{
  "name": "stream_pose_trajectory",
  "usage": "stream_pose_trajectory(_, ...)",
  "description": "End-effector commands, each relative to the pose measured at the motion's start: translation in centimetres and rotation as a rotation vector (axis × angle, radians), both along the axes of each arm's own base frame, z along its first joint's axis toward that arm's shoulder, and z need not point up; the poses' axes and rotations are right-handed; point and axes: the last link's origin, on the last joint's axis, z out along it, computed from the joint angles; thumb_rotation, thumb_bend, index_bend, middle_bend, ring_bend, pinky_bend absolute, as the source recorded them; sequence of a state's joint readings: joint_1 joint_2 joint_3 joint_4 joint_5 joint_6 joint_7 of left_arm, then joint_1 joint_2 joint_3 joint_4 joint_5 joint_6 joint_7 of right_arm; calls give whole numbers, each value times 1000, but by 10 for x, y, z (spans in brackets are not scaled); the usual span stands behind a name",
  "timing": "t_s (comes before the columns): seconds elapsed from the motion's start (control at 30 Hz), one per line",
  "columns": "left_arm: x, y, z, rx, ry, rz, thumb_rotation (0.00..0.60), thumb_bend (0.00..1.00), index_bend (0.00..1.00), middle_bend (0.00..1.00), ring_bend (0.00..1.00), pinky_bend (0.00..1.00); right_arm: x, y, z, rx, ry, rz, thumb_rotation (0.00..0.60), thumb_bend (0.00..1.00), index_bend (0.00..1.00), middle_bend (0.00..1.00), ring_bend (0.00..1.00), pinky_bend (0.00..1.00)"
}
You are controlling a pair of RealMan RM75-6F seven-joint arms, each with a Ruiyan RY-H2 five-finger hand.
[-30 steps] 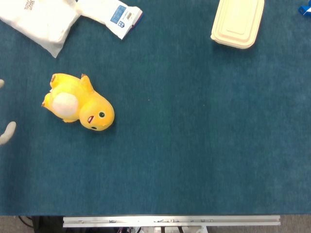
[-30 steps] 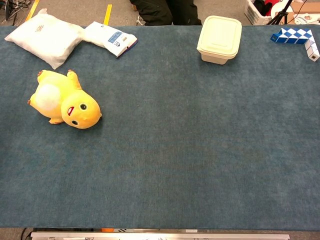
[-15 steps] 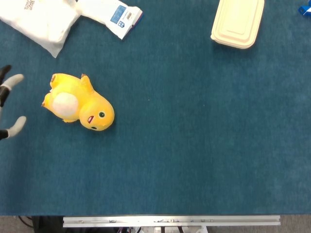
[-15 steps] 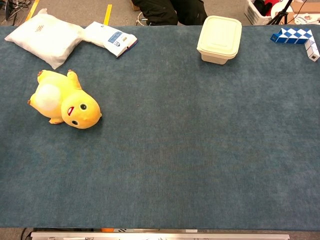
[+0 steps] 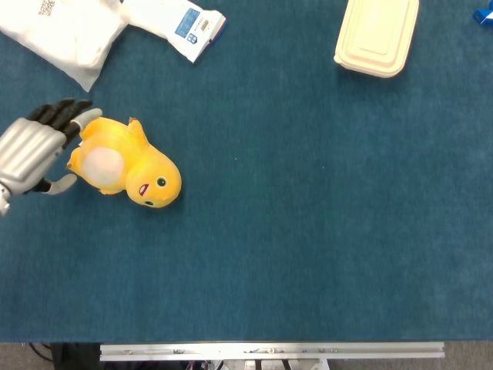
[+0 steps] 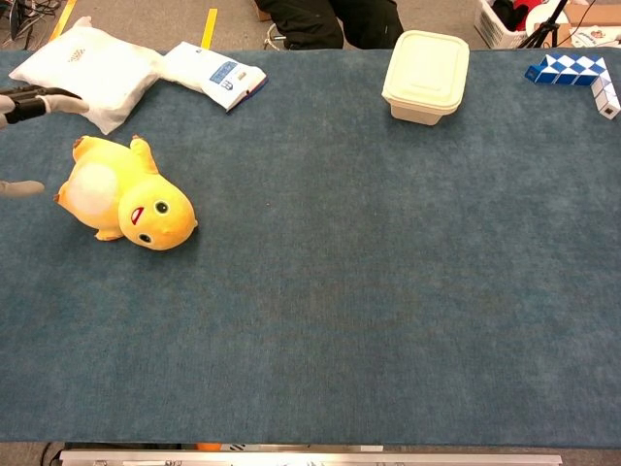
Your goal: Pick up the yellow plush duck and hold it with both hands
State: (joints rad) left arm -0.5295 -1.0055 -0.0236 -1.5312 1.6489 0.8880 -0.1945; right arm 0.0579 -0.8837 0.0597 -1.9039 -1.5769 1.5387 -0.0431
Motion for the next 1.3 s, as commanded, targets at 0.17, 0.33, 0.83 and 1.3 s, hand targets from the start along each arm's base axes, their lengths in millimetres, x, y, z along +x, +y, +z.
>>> stream_pose_trajectory(0.17, -6, 27, -22, -79, 175, -46, 600, 274, 0, 0, 0, 102, 0, 2, 0, 5, 3, -12, 600, 174, 140, 241, 87, 185)
stream_pose_trajectory(0.33, -10, 33, -28, -89, 180, -30, 600, 274, 0, 0, 0, 101, 0, 3, 1, 2, 5, -22, 600, 174, 140, 241, 87, 185)
stream_pose_trajectory(0.83, -5, 43, -51, -142, -2, 35, 600, 274, 14, 0, 0, 106, -1, 4, 2, -4, 10, -38, 600, 174, 140, 250, 89, 185)
stream_pose_trajectory(1.3, -13, 41, -75, -223, -89, 83, 600, 276, 453, 285, 296, 530, 0, 2, 0, -2, 13, -41, 600, 174, 140, 261, 90, 185)
